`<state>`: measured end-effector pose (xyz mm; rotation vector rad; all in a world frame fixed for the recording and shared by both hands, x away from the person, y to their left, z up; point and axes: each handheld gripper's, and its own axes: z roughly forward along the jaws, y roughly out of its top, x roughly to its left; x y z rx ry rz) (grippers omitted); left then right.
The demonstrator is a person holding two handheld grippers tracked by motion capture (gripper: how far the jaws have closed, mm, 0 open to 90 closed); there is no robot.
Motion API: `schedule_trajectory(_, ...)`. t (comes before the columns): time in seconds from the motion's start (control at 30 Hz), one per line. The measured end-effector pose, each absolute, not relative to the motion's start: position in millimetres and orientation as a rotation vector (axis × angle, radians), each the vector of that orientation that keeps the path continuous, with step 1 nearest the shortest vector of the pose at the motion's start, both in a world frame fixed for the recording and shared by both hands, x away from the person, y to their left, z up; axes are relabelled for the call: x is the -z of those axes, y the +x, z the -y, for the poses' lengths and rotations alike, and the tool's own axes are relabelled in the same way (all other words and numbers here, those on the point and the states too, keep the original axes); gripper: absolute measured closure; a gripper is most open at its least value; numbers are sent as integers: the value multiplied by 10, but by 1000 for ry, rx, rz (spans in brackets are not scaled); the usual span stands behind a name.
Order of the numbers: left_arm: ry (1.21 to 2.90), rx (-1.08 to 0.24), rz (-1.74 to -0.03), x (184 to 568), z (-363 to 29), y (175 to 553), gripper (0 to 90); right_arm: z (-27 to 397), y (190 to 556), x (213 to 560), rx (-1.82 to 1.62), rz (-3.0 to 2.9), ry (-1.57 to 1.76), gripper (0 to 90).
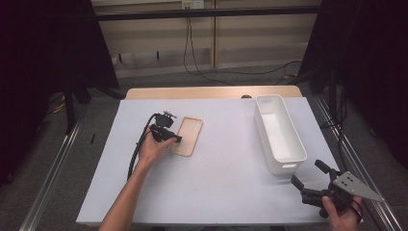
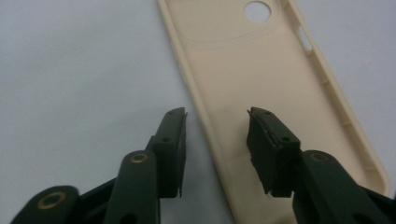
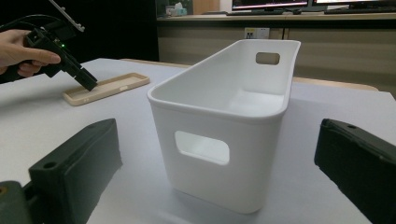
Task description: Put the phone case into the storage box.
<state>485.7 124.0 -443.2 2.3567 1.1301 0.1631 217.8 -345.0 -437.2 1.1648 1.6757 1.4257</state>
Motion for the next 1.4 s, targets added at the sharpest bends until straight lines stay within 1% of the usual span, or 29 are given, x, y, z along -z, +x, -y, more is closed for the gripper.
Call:
schedule_trajectory(0.07,2356,-150,-1124,4430,-1234,4855,635,3450,2178,4372,-1427,-1674,1166,2)
schedule_trajectory(0.33,2356,-130,-1150,4425,-1232,4865,653,3451,2179,4372,-1426,-1675,1166,2)
schedule_trajectory(0.47,2345,-96,-1174,4422,-1265,4885,695,3452,2176,4372,-1425,-1676,1166,2)
schedule_trajectory(0.6,2369,-79,-1165,4410,-1289,4912,738,3452,2174,4371,-1425,-1680,1162,2)
schedule_trajectory(0.63,2339,-87,-1184,4419,-1281,4907,745,3451,2174,4371,-1425,-1680,1162,2)
schedule_trajectory(0.7,2346,-77,-1181,4418,-1292,4911,759,3449,2175,4371,-1425,-1677,1164,2)
schedule_trajectory(0.83,2360,-95,-1173,4410,-1278,4899,777,3450,2178,4372,-1426,-1678,1164,2)
schedule_trajectory(0.9,2363,-101,-1174,4405,-1288,4905,819,3448,2178,4372,-1426,-1680,1164,2)
schedule_trajectory(1.23,2372,-132,-1183,4397,-1252,4885,843,3447,2178,4373,-1427,-1680,1163,1)
schedule_trajectory(1.4,2390,-158,-1172,4390,-1230,4876,872,3451,2177,4374,-1426,-1678,1165,1)
